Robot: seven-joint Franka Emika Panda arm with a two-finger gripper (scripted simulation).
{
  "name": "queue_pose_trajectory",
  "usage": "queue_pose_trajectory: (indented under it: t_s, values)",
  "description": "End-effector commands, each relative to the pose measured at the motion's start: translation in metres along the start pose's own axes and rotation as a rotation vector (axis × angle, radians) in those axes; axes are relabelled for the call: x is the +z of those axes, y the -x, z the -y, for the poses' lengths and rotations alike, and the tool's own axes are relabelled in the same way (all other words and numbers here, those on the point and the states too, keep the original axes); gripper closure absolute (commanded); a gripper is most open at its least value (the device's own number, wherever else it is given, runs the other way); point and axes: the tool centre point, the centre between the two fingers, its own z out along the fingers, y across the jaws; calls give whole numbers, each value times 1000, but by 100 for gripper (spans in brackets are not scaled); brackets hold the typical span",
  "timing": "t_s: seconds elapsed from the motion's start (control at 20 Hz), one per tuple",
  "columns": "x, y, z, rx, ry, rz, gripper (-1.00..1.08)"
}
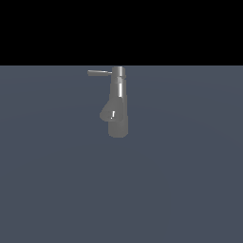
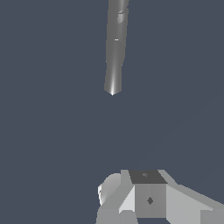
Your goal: Turn on the faucet by rotating a designated handle.
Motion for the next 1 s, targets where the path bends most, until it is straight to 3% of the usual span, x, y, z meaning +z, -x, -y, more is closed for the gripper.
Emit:
queue_pose_trajectory:
  t_s: [0.0,0.4,0.95]
  values:
    - [0,0,0,0,0,0,108]
    - [-9,-2,22,-35,-9,-35,108]
    - [-12,-14,24,8,-15,-32,108]
